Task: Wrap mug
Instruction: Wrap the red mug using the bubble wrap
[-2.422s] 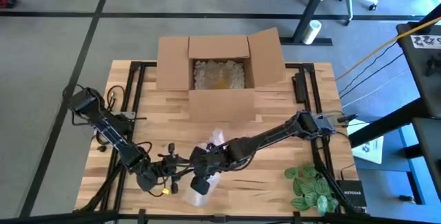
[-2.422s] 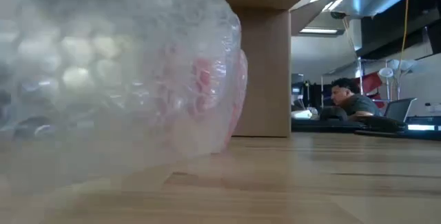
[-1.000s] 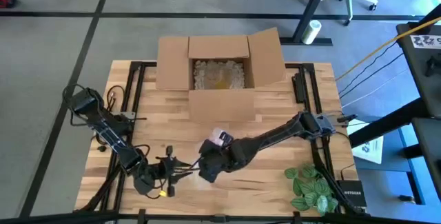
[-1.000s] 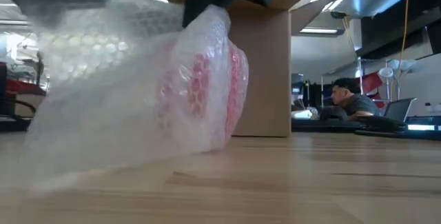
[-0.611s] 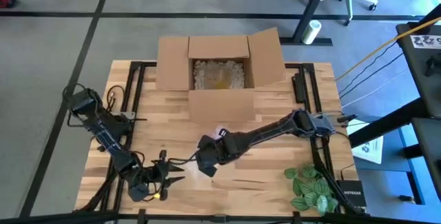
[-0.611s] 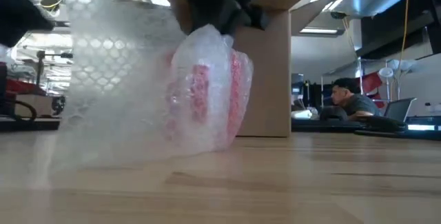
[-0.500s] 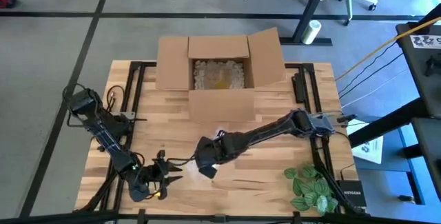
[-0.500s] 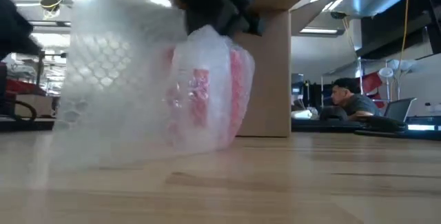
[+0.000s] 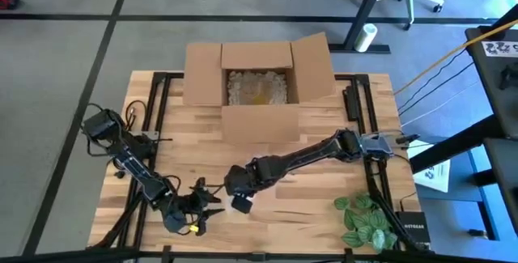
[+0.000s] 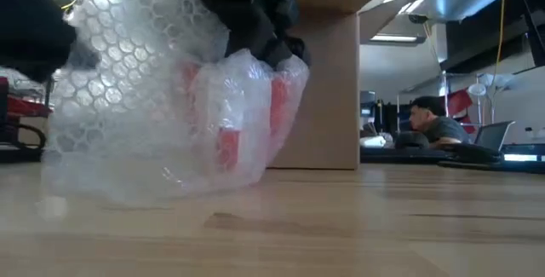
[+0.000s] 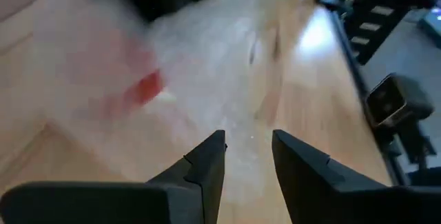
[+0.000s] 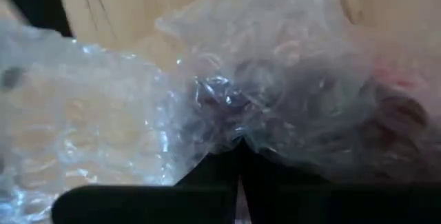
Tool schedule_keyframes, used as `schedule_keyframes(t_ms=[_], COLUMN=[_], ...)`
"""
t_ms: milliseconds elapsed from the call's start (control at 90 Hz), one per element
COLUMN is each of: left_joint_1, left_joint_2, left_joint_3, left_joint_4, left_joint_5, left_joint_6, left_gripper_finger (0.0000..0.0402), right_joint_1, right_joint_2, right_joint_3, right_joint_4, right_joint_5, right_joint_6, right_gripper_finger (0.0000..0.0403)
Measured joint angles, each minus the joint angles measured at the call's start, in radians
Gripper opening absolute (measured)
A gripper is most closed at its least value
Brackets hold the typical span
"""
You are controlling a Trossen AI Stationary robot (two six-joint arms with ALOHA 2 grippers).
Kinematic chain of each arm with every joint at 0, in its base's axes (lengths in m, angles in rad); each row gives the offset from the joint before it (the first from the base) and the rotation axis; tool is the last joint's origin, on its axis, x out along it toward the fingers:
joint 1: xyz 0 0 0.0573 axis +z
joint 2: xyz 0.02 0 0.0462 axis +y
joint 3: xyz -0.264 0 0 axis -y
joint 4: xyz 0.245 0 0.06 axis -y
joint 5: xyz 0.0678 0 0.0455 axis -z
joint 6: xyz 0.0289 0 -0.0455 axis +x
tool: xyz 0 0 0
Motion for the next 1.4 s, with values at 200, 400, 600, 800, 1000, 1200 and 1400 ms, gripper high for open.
schedule_keyframes(t_ms=[200,400,600,800,1000,1200,1400], left_joint_1=[0.046,0.099,0.124,0.126,0.126,0.125,0.084], left_joint_2=[0.0,0.0,0.0,-0.004,-0.005,-0.015,-0.087], left_joint_3=[0.0,0.0,0.0,0.0,0.0,0.0,0.0], left_joint_4=[0.085,0.082,0.089,0.085,0.082,0.083,0.05], left_joint_5=[0.009,0.01,0.009,0.008,0.008,0.008,0.008], left_joint_6=[0.135,0.17,0.206,0.217,0.225,0.231,0.235], left_gripper_finger=[0.0105,0.0105,0.0105,0.0105,0.0105,0.0105,0.0105], right_joint_1=[-0.032,-0.026,-0.02,0.005,0.054,0.035,-0.009], right_joint_2=[-0.008,-0.014,-0.019,-0.034,-0.034,-0.001,0.025], right_joint_3=[0.01,0.144,0.274,0.263,0.272,0.263,0.264], right_joint_4=[0.05,0.001,-0.145,-0.1,-0.001,-0.022,-0.062], right_joint_5=[-0.087,-0.082,-0.013,-0.001,0.114,0.118,0.146], right_joint_6=[0.017,0.021,0.025,0.02,-0.028,-0.066,-0.082], right_gripper_finger=[0.0,0.0,0.0,0.0,0.0,0.0,0.0])
